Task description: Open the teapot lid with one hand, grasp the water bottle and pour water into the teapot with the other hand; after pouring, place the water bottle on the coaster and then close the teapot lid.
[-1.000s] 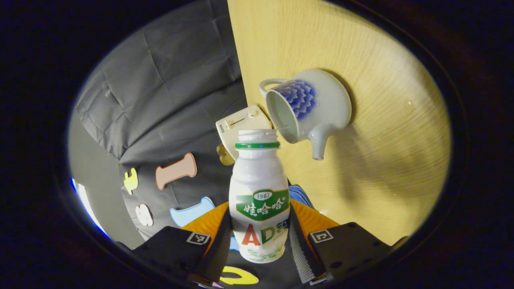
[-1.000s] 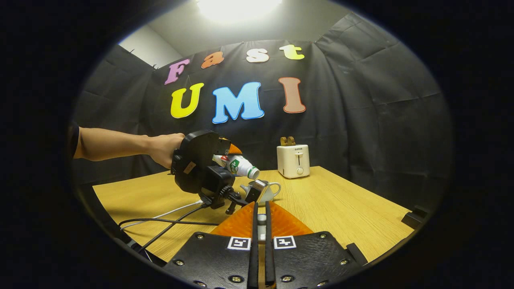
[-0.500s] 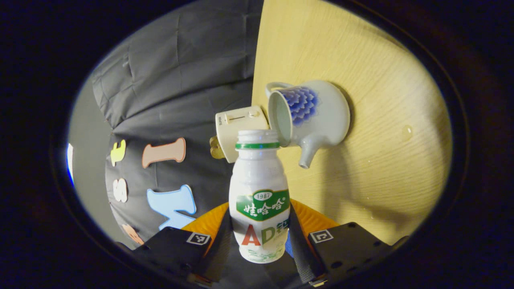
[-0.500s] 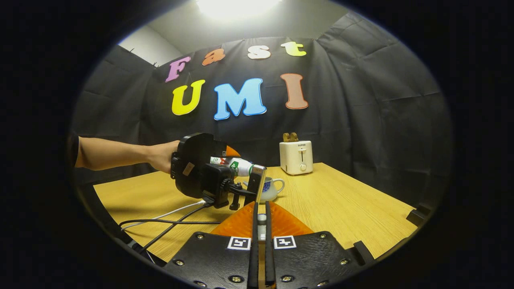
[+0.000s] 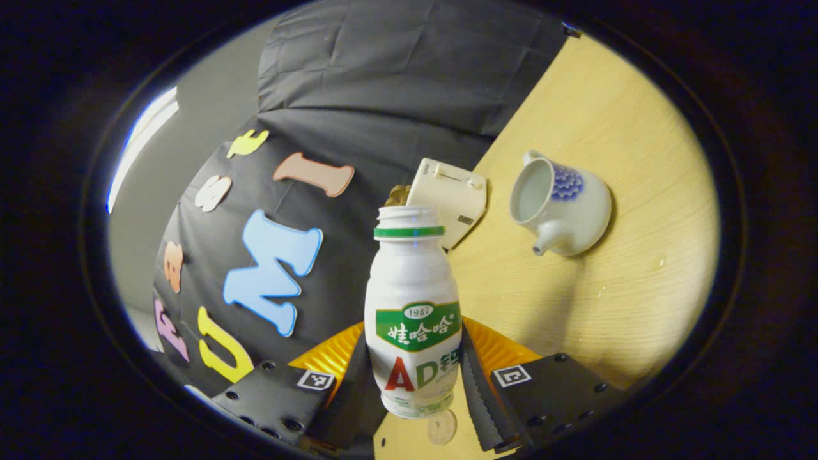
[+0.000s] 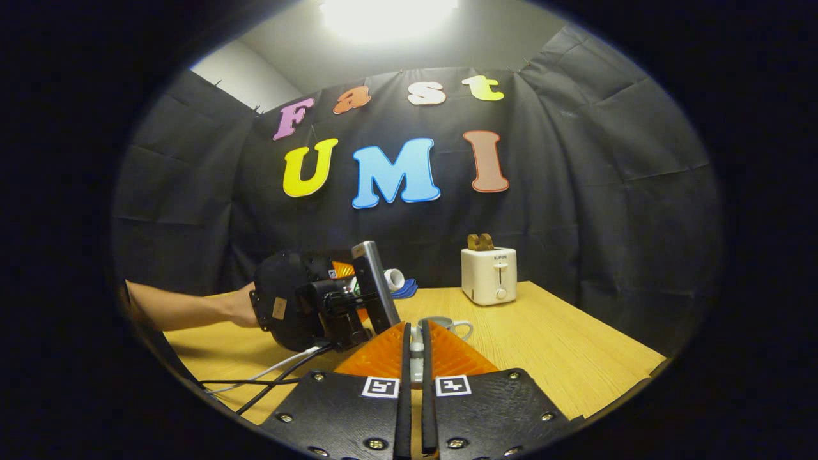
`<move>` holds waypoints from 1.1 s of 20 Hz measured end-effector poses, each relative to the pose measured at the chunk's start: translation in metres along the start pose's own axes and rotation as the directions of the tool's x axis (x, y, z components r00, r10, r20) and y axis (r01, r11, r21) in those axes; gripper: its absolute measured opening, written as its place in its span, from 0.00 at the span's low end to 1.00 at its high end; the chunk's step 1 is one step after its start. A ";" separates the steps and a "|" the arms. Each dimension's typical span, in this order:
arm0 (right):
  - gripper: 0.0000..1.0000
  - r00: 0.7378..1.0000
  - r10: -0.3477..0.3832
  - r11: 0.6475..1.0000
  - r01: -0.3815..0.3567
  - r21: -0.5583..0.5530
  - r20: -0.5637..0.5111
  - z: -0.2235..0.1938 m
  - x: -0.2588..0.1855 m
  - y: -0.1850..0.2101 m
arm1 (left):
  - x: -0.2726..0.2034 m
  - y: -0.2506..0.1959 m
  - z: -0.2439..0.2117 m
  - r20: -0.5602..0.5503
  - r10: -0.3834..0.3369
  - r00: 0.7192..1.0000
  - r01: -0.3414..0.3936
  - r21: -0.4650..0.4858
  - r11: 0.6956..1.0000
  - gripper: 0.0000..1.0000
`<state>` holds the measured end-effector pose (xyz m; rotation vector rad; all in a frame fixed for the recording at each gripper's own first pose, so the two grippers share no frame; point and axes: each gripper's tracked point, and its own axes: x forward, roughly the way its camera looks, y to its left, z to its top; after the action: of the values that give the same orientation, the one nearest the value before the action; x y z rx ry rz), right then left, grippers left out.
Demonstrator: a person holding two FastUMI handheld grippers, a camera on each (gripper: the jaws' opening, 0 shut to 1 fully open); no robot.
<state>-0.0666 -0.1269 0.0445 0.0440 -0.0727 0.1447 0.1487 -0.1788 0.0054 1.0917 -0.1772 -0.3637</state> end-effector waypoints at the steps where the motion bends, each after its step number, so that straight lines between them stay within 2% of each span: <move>1: 0.06 1.000 -0.004 1.000 0.005 -0.007 0.011 0.007 0.012 0.000 | -0.004 0.005 -0.013 -0.011 0.007 1.000 -0.008 -0.106 0.994 0.75; 3: 0.06 1.000 -0.008 1.000 0.008 0.002 0.022 0.019 0.034 0.001 | -0.011 0.014 -0.029 -0.013 0.018 1.000 -0.021 -0.278 0.960 0.75; 4: 0.06 1.000 -0.008 1.000 0.008 0.010 0.024 0.022 0.052 0.002 | -0.015 0.022 -0.040 -0.016 0.028 0.999 -0.032 -0.384 0.923 0.75; 6: 0.06 1.000 -0.026 1.000 0.026 -0.005 0.016 0.022 0.077 -0.003 | -0.015 0.035 -0.049 -0.009 0.039 0.999 -0.038 -0.506 0.862 0.75; 7: 0.06 0.999 -0.037 0.999 0.037 -0.007 0.012 0.022 0.093 -0.006 | -0.017 0.045 -0.056 -0.009 0.045 0.999 -0.042 -0.585 0.810 0.78; 10: 0.06 0.998 -0.059 0.998 0.059 -0.013 -0.028 0.006 0.126 -0.015 | -0.036 0.075 -0.068 0.018 0.095 0.995 -0.049 -0.759 0.649 0.75; 11: 0.06 0.997 -0.059 0.998 0.059 -0.004 -0.051 -0.002 0.135 -0.016 | -0.041 0.080 -0.078 0.020 0.095 0.995 -0.042 -0.797 0.602 0.77; 12: 0.06 0.996 -0.060 0.998 0.060 0.003 -0.070 -0.011 0.142 -0.017 | -0.043 0.084 -0.088 0.005 0.095 0.995 -0.050 -0.824 0.565 0.75; 13: 0.06 0.992 -0.067 0.998 0.068 0.002 -0.109 -0.027 0.152 -0.020 | -0.043 0.089 -0.103 -0.017 0.098 0.995 -0.066 -0.855 0.515 0.80; 14: 0.06 0.989 -0.074 0.997 0.075 0.001 -0.124 -0.034 0.157 -0.023 | -0.039 0.090 -0.113 -0.027 0.088 0.996 -0.064 -0.892 0.447 0.80; 15: 0.06 0.988 -0.086 0.996 0.086 -0.002 -0.131 -0.037 0.160 -0.026 | -0.039 0.094 -0.116 -0.025 0.090 0.996 -0.060 -0.909 0.413 0.80; 16: 0.06 0.987 -0.093 0.996 0.094 -0.002 -0.132 -0.041 0.162 -0.029 | -0.040 0.097 -0.119 -0.027 0.102 0.994 -0.065 -0.917 0.394 0.80; 17: 0.06 0.986 -0.097 0.995 0.098 0.004 -0.134 -0.043 0.163 -0.031 | -0.039 0.099 -0.125 -0.038 0.111 0.993 -0.079 -0.915 0.396 0.79; 18: 0.06 0.985 -0.100 0.995 0.102 0.009 -0.138 -0.048 0.164 -0.033 | -0.037 0.100 -0.133 -0.061 0.122 0.991 -0.106 -0.904 0.413 0.79; 21: 0.06 0.984 -0.092 0.996 0.093 0.000 -0.154 -0.057 0.167 -0.031 | -0.034 0.099 -0.139 -0.075 0.121 0.990 -0.118 -0.907 0.404 0.80; 22: 0.06 0.982 -0.093 0.996 0.093 -0.009 -0.164 -0.061 0.168 -0.030 | -0.033 0.097 -0.141 -0.083 0.118 0.990 -0.124 -0.905 0.407 0.75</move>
<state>0.1078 -0.1301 -0.0050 0.0340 0.0944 0.0541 0.1824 -0.0090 0.0292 -0.0477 -0.0248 -0.2555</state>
